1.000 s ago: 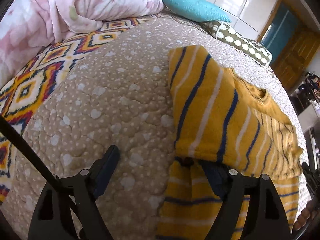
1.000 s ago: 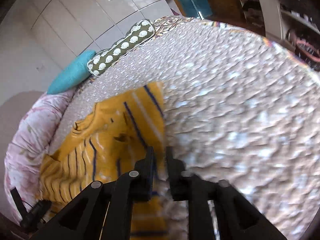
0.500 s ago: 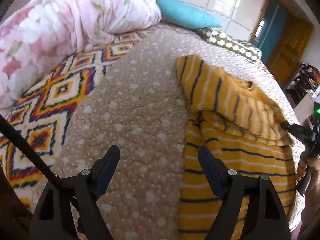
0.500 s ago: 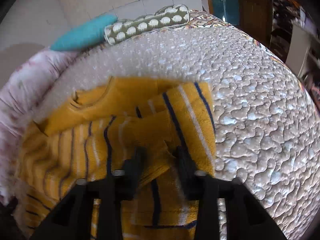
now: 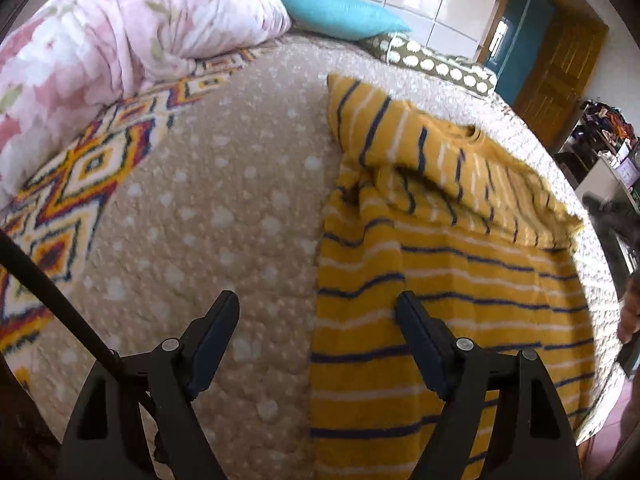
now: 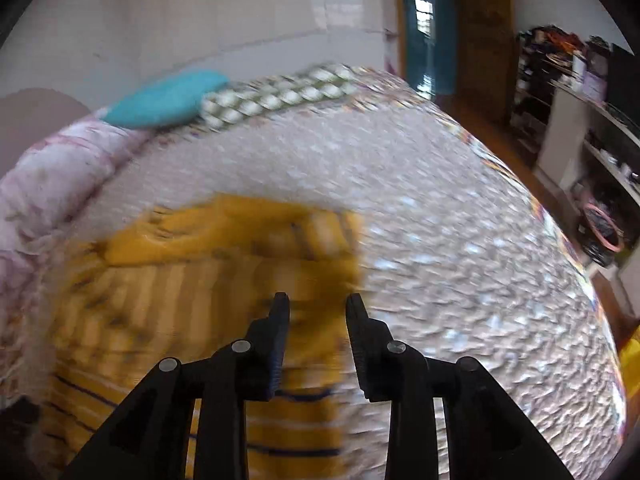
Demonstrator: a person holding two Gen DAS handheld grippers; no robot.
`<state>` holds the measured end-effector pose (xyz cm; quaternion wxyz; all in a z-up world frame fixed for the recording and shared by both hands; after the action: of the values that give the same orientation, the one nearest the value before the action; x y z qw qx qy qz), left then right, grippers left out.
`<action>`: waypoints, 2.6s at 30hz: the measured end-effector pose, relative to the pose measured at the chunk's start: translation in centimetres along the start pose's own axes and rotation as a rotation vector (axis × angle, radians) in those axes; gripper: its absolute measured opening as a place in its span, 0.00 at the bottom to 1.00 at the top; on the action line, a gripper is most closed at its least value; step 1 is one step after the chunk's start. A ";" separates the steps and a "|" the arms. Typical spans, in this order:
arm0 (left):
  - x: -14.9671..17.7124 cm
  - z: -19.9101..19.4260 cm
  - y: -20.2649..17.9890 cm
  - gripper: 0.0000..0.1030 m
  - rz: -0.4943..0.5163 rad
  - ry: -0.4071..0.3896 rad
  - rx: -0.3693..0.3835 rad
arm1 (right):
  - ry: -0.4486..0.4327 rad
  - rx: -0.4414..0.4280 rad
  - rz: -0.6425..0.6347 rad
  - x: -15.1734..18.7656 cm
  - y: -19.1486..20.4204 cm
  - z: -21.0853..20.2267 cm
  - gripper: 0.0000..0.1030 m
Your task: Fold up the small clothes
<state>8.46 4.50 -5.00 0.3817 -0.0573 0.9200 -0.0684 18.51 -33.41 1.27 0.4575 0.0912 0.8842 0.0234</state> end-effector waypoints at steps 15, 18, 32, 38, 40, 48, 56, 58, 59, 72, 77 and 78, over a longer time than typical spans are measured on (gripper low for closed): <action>2.7 -5.9 5.4 0.77 -0.087 -0.072 -0.015 | 0.226 -0.467 -0.137 3.4 25.7 6.1 0.17; 2.8 -6.5 7.4 0.77 -0.115 -0.077 -0.039 | 0.421 -0.543 -0.136 7.6 29.7 9.2 0.20; 3.1 -8.3 9.4 0.77 -0.193 -0.098 -0.024 | 0.345 -0.651 -0.233 11.6 26.1 -4.3 0.20; 2.3 -11.7 9.0 0.77 -0.177 -0.155 -0.044 | 0.451 -0.711 -0.254 18.8 28.4 -5.7 0.15; 2.2 -12.9 8.7 0.78 -0.167 -0.172 -0.048 | 0.438 -0.706 -0.246 19.5 29.1 -5.5 0.15; 3.6 -13.4 6.9 0.78 -0.076 -0.115 -0.049 | 0.396 -0.721 -0.163 17.4 23.3 -9.1 0.25; 5.3 -11.3 0.8 0.78 0.042 -0.054 0.013 | 0.254 -0.404 -0.022 15.9 5.9 -11.6 0.33; 6.2 -10.0 -0.7 0.79 0.074 -0.022 0.025 | 0.244 -0.329 0.018 16.3 2.5 -11.7 0.33; 6.7 -9.5 -1.0 0.79 0.081 -0.001 0.021 | 0.240 -0.284 0.029 16.7 0.8 -11.7 0.33; 9.3 -7.2 -1.7 0.83 0.104 0.084 -0.014 | 0.171 -0.238 0.038 17.2 -0.3 -14.0 0.44; 10.0 -6.9 -1.5 0.92 0.102 0.086 -0.040 | 0.186 -0.220 -0.004 17.7 1.0 -13.5 0.52; 10.1 -6.9 -1.5 0.94 0.099 0.087 -0.045 | 0.192 -0.213 -0.010 17.9 1.4 -13.3 0.54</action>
<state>-3.45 2.02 -6.97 0.3428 -0.0171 0.9388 -0.0311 -2.22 -28.25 -5.31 0.3781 0.0350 0.9168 0.1235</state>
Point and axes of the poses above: each gripper's, at about its wrist camera, not at the fingertips, and z roughly the way its jaws point, y to its left, x to its underside, the point moved 7 cm from there along z, roughly the way its jaws point, and after that the axes turned 10 degrees about -y, right-handed, at the moved point
